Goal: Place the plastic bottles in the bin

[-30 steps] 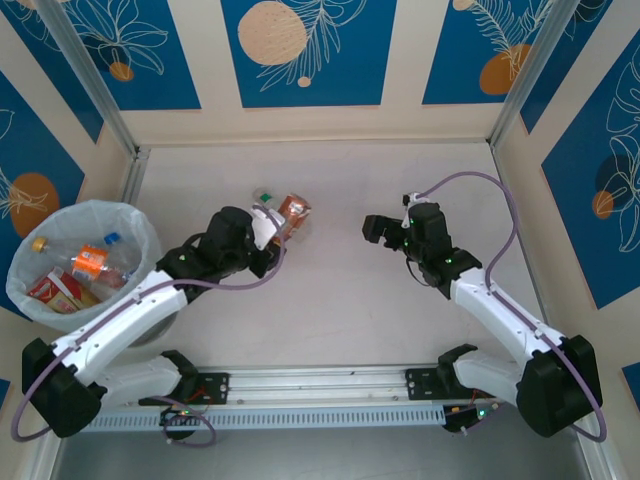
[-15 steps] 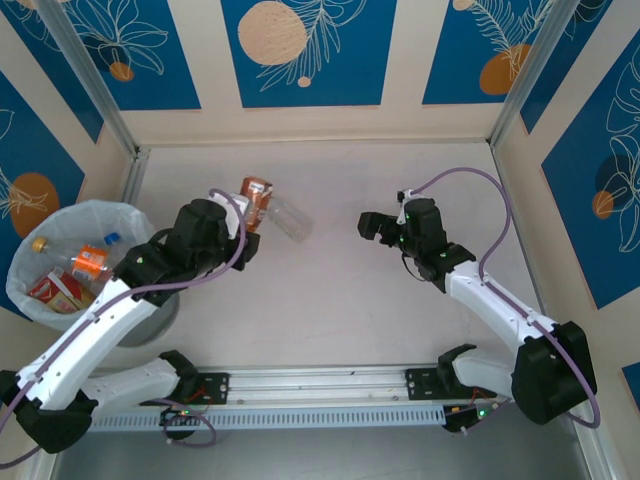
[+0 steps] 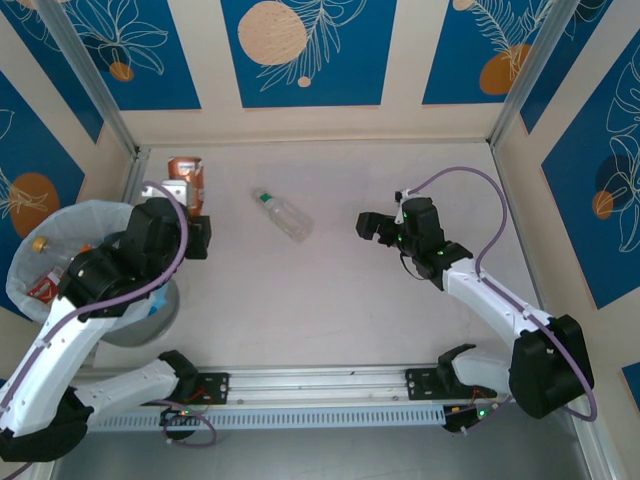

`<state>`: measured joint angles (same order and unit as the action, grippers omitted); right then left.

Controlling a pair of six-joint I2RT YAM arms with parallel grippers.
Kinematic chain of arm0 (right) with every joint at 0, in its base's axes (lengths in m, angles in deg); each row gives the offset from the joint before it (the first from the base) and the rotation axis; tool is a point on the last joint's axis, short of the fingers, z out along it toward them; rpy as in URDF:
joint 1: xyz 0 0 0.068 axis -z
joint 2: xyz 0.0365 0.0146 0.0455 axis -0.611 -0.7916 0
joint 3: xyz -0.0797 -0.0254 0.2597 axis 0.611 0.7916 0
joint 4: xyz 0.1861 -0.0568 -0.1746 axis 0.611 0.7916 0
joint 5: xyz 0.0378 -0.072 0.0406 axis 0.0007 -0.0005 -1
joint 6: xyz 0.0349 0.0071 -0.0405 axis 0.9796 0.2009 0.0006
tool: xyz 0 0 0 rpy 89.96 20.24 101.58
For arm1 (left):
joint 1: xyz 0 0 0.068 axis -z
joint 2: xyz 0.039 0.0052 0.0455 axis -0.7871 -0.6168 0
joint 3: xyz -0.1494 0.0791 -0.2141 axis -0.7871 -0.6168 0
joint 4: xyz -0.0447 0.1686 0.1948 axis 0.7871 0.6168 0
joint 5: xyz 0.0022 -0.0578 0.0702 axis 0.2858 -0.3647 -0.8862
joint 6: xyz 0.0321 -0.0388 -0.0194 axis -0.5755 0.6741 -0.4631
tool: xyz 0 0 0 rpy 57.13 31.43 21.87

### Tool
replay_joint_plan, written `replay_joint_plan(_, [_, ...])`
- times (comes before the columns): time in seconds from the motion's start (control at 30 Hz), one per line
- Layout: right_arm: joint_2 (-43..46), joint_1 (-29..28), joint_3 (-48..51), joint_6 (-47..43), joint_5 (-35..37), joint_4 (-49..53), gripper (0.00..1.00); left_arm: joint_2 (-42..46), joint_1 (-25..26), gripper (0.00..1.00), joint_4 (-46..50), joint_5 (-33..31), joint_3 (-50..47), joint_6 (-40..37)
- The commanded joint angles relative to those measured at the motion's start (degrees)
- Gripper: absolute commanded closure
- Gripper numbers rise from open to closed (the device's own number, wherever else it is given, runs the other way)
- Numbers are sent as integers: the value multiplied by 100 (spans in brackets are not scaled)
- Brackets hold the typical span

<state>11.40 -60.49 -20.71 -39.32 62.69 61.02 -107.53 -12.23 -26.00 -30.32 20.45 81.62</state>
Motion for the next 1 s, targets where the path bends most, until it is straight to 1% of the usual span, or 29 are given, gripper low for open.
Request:
replay_joint_plan(0.0, [-55, 19, -242, 83, -153, -170, 0, 152, 28, 100, 645, -1018, 154, 1272])
replay_joint_plan(0.13, [-50, 24, -231, 81, -160, -134, 0, 276, 26, 100, 1495, -2029, 243, 2875])
replay_joint_plan(0.2, [-33, 19, -211, 90, -146, -112, 0, 313, 25, 100, 1662, -2246, 270, 3324])
replay_joint_plan(0.37, [24, 20, -180, 125, -126, -45, 0, 220, 27, 100, 1885, -2242, 473, 4143])
replay_joint_plan(0.47, [59, 20, -167, 125, -80, -2, 0, 255, 29, 100, 2208, -2581, 495, 4846])
replay_joint_plan(0.53, [64, 20, -166, 121, -60, 4, 0, 360, 23, 100, 2484, -2865, 446, 5582])
replay_joint_plan(0.6, [55, 23, -167, 125, -64, 2, 0, 465, 19, 100, 2546, -3005, 358, 6042])
replay_joint_plan(0.7, [13, 18, -180, 146, -77, -21, 0, 491, -13, 100, 2762, -2975, 254, 6762])
replay_joint_plan(0.77, [-29, 24, -189, 177, -93, -36, 0, 417, -39, 100, 3201, -2961, 291, 7396])
replay_joint_plan(0.83, [-71, 13, -202, 195, -121, -65, 0, 318, -67, 100, 3853, -3004, 364, 8243])
replay_joint_plan(0.87, [-92, 19, -204, 195, -130, -69, 0, 297, -75, 100, 4016, -3013, 376, 8491])
replay_joint_plan(0.97, [-162, 10, -263, 178, -156, -41, 0, 340, -127, 100, 3935, -2929, 251, 8647])
